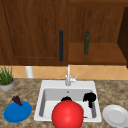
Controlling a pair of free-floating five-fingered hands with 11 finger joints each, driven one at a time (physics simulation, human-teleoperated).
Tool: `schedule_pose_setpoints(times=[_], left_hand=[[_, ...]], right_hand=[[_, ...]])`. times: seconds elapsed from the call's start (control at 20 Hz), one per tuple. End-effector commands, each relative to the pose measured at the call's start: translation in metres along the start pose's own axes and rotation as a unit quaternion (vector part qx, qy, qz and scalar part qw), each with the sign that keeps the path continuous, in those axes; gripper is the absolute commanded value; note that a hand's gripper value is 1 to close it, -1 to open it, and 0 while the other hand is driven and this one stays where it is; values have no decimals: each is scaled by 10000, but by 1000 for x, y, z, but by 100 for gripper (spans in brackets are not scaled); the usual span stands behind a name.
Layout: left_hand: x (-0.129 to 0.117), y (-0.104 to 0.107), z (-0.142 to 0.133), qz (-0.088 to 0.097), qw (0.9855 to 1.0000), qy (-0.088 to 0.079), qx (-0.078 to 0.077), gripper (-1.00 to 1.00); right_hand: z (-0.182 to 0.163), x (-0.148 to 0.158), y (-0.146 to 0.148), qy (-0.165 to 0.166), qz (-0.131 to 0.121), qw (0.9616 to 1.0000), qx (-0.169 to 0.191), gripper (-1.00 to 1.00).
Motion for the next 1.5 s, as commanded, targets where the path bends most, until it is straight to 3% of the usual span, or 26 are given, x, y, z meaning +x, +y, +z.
schedule_pose_setpoints(times=[0.0,0.45,0.55,0.85,0.95,1.05,1.2,1.25,1.45], left_hand=[[-13,-30,-20,-146,9998,-152,-58,100],[-43,-100,-34,-46,9985,-533,-126,100],[-51,-115,-34,20,9978,-608,-246,100],[-71,-162,-34,68,9977,-615,-267,100],[-85,-175,-38,122,9981,-534,-299,100],[-94,-186,-40,105,9981,-560,-234,100],[-108,-179,-42,48,9988,-483,-74,100],[-109,-171,-51,-18,9993,-343,-113,100],[-128,-157,-62,-1,9996,-261,-97,100]], right_hand=[[0,0,0,0,0,10000,0,0],[0,0,0,0,0,10000,0,0],[0,0,0,0,0,10000,0,0],[0,0,0,0,0,10000,0,0],[0,0,0,0,0,10000,0,0],[0,0,0,0,0,10000,0,0],[0,0,0,0,0,10000,0,0],[0,0,0,0,0,10000,0,0],[0,0,0,0,0,10000,0,0]])
